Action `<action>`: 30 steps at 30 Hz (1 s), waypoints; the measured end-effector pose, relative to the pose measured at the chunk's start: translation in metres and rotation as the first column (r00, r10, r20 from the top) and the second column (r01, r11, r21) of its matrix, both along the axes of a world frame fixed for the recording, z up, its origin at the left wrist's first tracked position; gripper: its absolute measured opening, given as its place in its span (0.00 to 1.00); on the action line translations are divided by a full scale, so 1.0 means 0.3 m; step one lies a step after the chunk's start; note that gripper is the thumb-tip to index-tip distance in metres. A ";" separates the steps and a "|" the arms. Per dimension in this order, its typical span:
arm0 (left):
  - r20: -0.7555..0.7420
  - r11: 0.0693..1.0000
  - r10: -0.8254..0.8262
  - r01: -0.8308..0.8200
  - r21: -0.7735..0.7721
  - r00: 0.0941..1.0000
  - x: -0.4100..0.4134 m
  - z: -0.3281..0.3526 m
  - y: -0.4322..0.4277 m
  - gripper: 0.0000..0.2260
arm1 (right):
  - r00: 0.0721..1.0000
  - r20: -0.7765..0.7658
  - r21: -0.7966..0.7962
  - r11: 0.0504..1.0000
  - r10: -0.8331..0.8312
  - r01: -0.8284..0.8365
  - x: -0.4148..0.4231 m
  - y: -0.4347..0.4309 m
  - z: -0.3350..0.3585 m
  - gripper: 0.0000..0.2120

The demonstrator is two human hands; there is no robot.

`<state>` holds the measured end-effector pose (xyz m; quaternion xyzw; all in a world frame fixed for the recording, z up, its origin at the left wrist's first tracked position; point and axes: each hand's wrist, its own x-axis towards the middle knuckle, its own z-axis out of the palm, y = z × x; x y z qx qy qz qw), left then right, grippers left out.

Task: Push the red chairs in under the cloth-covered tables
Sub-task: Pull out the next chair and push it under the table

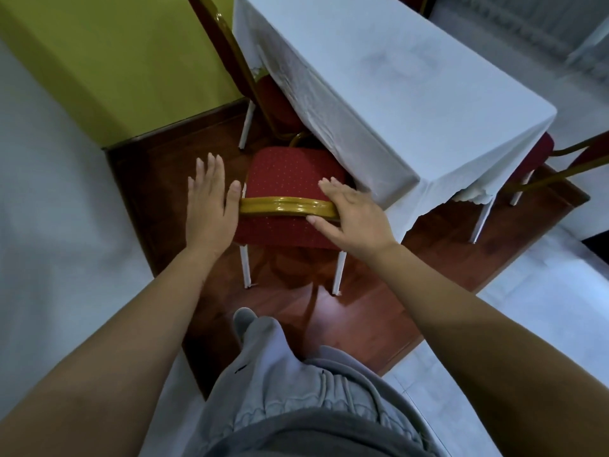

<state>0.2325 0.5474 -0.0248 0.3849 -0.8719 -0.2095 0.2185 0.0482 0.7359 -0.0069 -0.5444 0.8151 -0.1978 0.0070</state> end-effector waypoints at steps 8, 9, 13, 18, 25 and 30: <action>-0.054 0.994 0.110 -0.109 0.028 0.992 0.131 -0.023 -0.066 0.26 | 0.927 -0.016 0.094 0.924 0.374 -0.371 0.073 -0.042 0.007 0.35; -0.059 0.990 0.134 -0.131 0.053 0.989 0.133 -0.024 -0.060 0.25 | 0.920 -0.013 0.105 0.916 0.391 -0.387 0.069 -0.046 0.007 0.35; -0.097 0.975 0.197 -0.184 0.127 0.976 0.115 -0.019 -0.035 0.25 | 0.946 0.091 0.087 0.944 0.311 -0.318 0.082 -0.044 -0.004 0.34; -0.097 0.967 0.218 -0.202 0.157 0.971 0.133 -0.007 -0.066 0.24 | 0.953 0.102 0.052 0.955 0.285 -0.292 0.156 -0.050 0.001 0.31; -0.012 0.964 0.221 -0.217 0.156 0.975 0.200 -0.011 -0.173 0.22 | 0.940 0.144 -0.055 0.951 0.309 -0.304 0.331 -0.093 0.001 0.28; -0.087 0.956 0.210 -0.186 0.226 0.974 0.151 0.002 -0.189 0.23 | 0.956 0.082 -0.062 0.959 0.281 -0.276 0.305 -0.101 -0.004 0.29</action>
